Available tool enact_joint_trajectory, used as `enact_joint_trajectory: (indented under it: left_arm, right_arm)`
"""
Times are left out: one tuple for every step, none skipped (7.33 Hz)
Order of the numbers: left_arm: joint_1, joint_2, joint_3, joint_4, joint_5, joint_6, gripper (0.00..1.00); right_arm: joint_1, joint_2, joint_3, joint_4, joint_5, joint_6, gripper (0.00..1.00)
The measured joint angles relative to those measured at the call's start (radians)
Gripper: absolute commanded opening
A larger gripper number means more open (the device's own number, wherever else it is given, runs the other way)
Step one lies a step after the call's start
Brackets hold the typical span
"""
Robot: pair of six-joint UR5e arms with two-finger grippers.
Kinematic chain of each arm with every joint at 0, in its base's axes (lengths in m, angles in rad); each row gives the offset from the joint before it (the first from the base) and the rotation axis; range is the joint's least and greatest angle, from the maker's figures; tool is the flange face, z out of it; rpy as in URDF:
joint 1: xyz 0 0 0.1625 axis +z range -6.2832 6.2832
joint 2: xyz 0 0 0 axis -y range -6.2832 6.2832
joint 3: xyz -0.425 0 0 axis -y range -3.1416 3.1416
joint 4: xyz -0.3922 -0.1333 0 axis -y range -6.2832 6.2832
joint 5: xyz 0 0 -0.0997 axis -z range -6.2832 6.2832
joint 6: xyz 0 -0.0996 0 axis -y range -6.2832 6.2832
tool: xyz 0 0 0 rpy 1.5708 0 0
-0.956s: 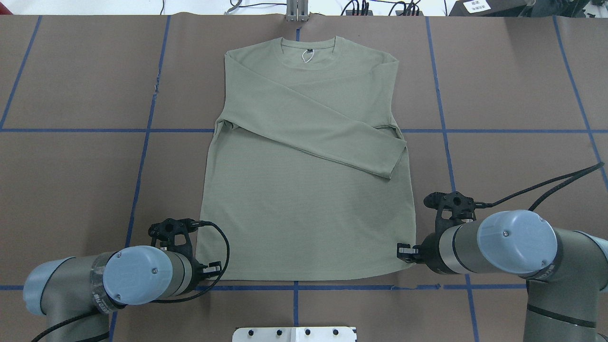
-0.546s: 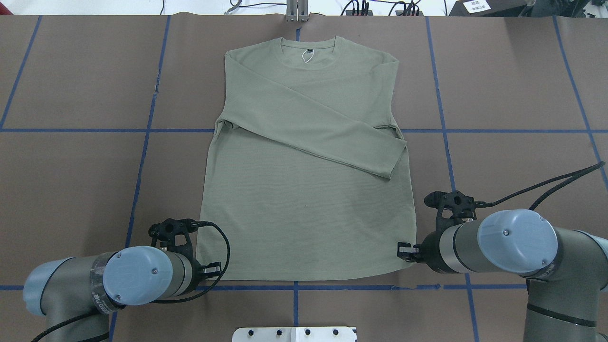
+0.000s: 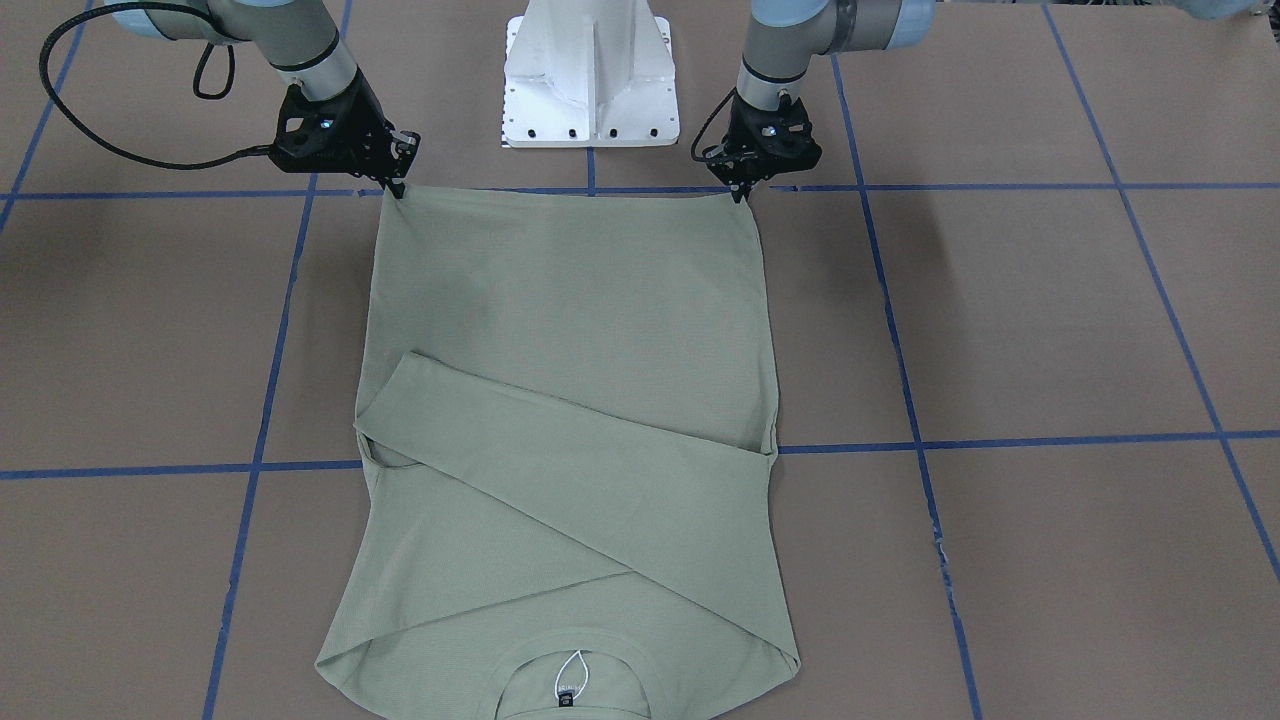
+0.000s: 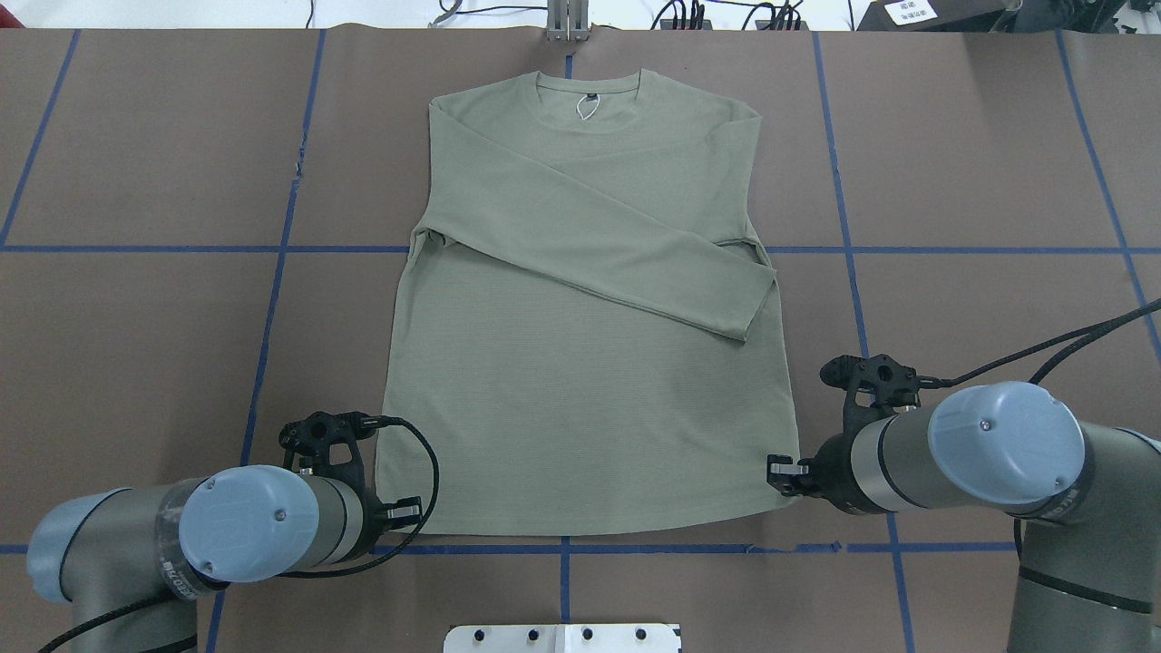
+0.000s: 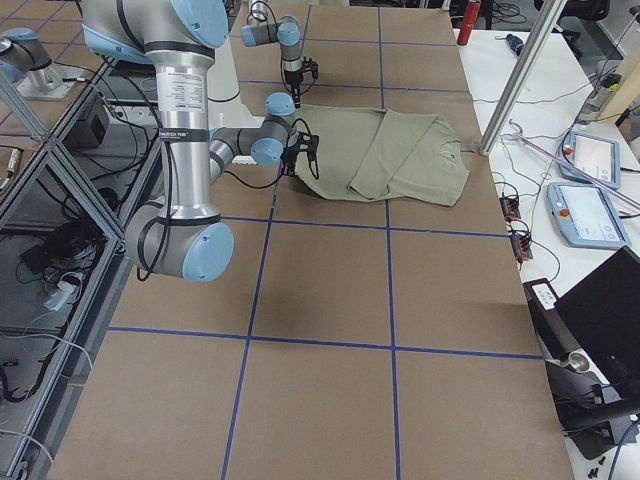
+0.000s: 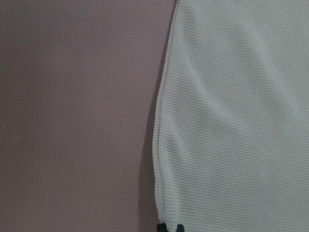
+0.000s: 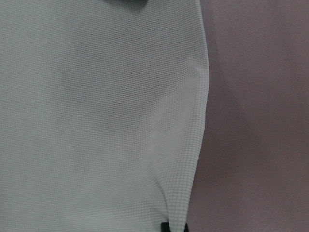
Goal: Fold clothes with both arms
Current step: 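Lift the hem with both grippers and carry it toward the collar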
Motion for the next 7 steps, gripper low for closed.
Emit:
enact_joint_trajectory:
  left_arm:
    - [-0.001,0.022,-0.038,0.004,0.0,0.0,0.0]
    - [-0.001,0.047,-0.084,0.014,-0.001,0.001,0.0]
    - [-0.001,0.065,-0.133,0.041,-0.002,0.0,0.0]
    - [-0.001,0.074,-0.191,0.091,-0.004,0.0,0.0]
    - [0.003,0.077,-0.244,0.147,-0.009,-0.002,0.0]
    - [0.014,0.078,-0.283,0.191,-0.024,-0.008,0.0]
    - [0.037,0.079,-0.311,0.224,-0.043,-0.015,0.0]
  right_arm:
    - [0.008,-0.013,0.022,0.002,0.036,0.0,0.0]
    - [0.014,-0.02,0.044,0.003,0.08,0.0,0.0]
    - [0.022,-0.028,0.068,0.004,0.124,0.0,0.0]
    - [0.037,-0.045,0.101,0.005,0.178,0.0,0.0]
    - [0.056,-0.062,0.131,0.005,0.24,0.0,0.0]
    - [0.07,-0.078,0.158,0.006,0.3,0.0,0.0]
    - [0.085,-0.091,0.182,0.007,0.372,0.0,0.0]
